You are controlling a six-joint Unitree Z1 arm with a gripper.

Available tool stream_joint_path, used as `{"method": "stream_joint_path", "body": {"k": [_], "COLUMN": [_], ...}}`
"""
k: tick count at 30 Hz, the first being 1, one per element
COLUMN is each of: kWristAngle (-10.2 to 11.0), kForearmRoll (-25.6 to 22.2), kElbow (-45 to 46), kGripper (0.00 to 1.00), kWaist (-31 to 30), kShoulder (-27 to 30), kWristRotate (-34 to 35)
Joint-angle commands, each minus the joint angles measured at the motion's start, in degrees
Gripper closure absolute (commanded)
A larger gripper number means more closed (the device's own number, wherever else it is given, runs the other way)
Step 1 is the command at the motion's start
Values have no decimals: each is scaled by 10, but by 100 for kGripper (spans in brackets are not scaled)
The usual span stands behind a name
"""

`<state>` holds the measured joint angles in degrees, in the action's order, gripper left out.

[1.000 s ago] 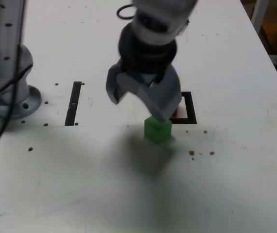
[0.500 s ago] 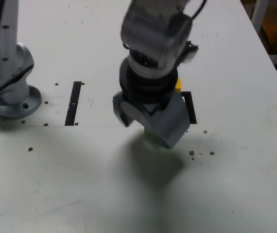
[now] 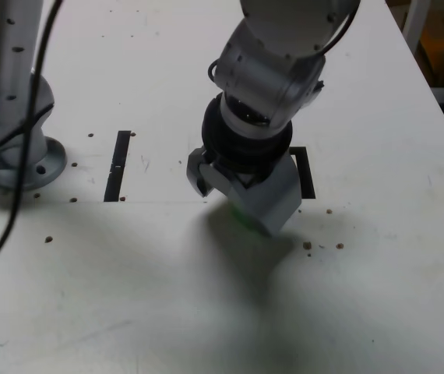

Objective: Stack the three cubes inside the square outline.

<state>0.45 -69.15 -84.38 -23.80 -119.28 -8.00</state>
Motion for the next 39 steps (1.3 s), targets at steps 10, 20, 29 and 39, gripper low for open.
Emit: {"method": "stream_joint_path", "body": {"k": [10, 20, 29, 39], "kWristAngle": [3, -2, -6, -10], "kForearmRoll": [15, 19, 16, 2], "kElbow": [-14, -18, -25, -29], "kGripper": [11, 25, 37, 52], "kWaist": [8, 16, 17, 17], "kShoulder": [-19, -25, -31, -37], "kWristRotate": [-16, -23, -20, -18]}}
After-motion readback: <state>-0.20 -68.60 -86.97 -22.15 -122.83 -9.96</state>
